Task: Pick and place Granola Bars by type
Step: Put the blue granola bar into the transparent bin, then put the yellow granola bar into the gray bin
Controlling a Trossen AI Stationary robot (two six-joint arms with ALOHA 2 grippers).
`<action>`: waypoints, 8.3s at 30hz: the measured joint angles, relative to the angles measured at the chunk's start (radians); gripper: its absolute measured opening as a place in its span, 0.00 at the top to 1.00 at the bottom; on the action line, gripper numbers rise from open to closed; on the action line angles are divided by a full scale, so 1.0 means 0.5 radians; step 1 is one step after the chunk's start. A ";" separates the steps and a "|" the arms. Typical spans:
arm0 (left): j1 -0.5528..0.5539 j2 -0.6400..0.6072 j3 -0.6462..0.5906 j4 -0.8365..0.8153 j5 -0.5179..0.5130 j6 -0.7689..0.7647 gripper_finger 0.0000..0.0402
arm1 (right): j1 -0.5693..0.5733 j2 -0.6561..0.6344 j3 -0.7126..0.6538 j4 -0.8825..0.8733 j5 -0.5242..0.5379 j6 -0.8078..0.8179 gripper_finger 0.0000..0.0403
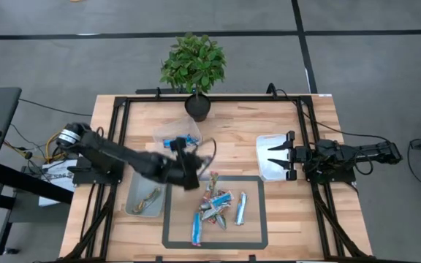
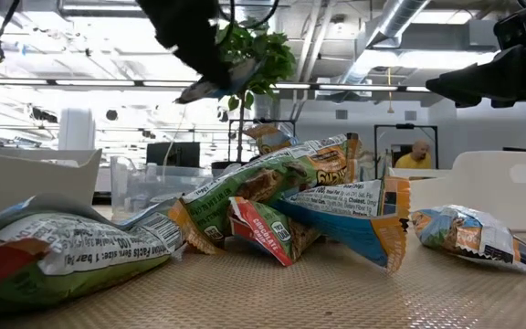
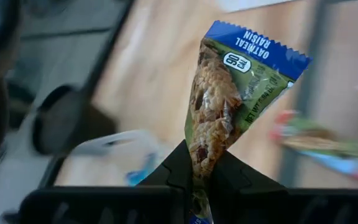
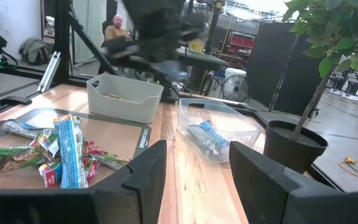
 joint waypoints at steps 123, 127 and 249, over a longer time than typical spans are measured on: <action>-0.468 0.387 -0.243 0.872 0.734 0.275 0.51 | 0.000 -0.001 0.000 -0.002 0.000 0.000 0.58; -0.467 0.386 -0.243 0.867 0.734 0.275 0.51 | -0.001 -0.001 0.000 -0.002 0.000 0.000 0.58; -0.541 0.063 0.091 -1.294 1.432 -2.053 0.90 | 0.000 0.037 0.001 -0.001 0.000 0.000 0.58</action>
